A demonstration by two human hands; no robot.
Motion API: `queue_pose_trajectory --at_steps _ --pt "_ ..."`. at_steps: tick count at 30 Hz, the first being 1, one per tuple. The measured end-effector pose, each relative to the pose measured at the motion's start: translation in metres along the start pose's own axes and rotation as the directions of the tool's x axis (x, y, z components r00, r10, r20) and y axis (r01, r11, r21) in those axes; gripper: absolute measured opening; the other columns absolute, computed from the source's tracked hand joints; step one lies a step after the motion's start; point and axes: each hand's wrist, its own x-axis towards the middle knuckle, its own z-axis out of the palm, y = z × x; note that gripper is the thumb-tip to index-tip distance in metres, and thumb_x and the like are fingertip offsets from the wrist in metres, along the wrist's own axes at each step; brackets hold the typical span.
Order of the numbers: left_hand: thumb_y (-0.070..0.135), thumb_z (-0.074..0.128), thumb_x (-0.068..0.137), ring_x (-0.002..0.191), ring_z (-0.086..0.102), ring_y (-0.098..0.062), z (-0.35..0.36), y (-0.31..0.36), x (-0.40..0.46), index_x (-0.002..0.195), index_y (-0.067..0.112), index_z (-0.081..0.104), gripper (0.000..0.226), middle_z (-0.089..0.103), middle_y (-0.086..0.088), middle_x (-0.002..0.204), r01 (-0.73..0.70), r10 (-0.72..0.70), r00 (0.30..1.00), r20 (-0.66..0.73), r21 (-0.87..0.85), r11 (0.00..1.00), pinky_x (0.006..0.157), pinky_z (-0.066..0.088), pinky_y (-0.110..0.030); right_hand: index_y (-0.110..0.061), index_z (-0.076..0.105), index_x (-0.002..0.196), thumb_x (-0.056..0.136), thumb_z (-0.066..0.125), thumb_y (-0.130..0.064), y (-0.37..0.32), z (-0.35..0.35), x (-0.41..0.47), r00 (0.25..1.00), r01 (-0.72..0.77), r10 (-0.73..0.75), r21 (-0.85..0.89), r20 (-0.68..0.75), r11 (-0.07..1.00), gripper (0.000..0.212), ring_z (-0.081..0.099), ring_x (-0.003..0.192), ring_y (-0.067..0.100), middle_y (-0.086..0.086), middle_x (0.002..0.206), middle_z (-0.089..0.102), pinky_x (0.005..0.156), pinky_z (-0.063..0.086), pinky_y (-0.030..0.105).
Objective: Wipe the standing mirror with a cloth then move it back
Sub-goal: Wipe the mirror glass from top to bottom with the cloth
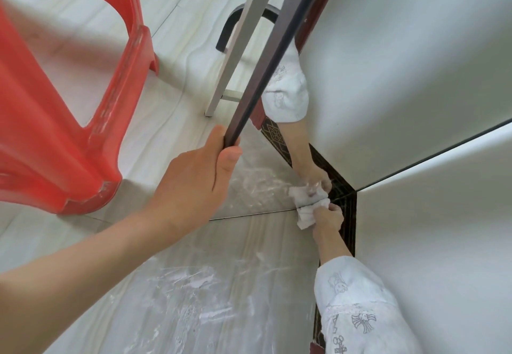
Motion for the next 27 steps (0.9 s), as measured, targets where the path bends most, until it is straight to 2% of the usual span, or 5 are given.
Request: queue_pose_trajectory --at_steps 9,15,20,24,27 --pt "0.060 0.012 0.085 0.039 0.046 -0.011 0.002 0.004 -0.001 0.084 0.040 0.034 0.030 0.040 0.008 0.045 -0.001 0.003 0.999 -0.043 0.025 1.000 0.042 0.027 -0.025 0.001 0.052 0.115 0.083 0.048 0.014 0.015 0.023 -0.048 0.955 -0.110 0.089 0.060 0.282 0.992 0.035 0.057 0.101 0.033 0.016 0.098 0.058 0.092 0.046 0.040" --pt "0.052 0.014 0.090 0.037 0.039 -0.013 0.000 0.009 0.001 0.093 0.026 0.032 0.031 0.039 0.009 0.046 -0.013 0.016 0.999 -0.042 0.065 0.998 0.043 0.024 -0.026 -0.006 0.053 0.100 0.082 0.044 0.013 0.019 0.018 -0.082 0.706 -0.220 0.172 -0.019 0.687 0.975 0.028 0.057 0.077 0.020 0.010 0.085 0.056 0.061 0.051 0.024" --pt "0.046 0.015 0.093 0.038 0.039 -0.014 -0.003 0.008 0.001 0.096 0.026 0.033 0.027 0.038 0.008 0.047 -0.017 0.019 1.000 -0.018 0.082 0.996 0.043 0.024 -0.026 -0.003 0.045 0.101 0.083 0.042 0.012 -0.003 -0.010 -0.051 0.858 -0.247 0.274 -0.119 0.435 0.962 0.023 0.044 0.061 0.019 0.013 0.074 0.045 0.057 0.037 0.031" --pt "0.049 0.014 0.090 0.039 0.039 -0.014 -0.003 0.009 0.000 0.098 0.026 0.033 0.031 0.039 0.007 0.047 0.000 0.001 1.000 -0.007 0.082 0.997 0.043 0.025 -0.027 0.002 0.049 0.121 0.088 0.044 0.003 -0.035 -0.040 -0.019 0.990 -0.028 0.030 -0.021 0.139 0.999 0.034 0.052 0.069 0.019 0.007 0.086 0.050 0.072 0.044 0.030" --pt "0.048 0.014 0.091 0.039 0.039 -0.013 -0.003 0.008 0.000 0.098 0.026 0.032 0.030 0.039 0.007 0.047 -0.005 0.006 1.000 -0.006 0.085 0.996 0.043 0.024 -0.026 -0.003 0.046 0.125 0.092 0.045 -0.006 -0.063 -0.037 -0.019 0.982 0.184 -0.176 0.127 -0.072 0.975 0.033 0.052 0.085 0.018 0.007 0.100 0.052 0.074 0.040 0.024"
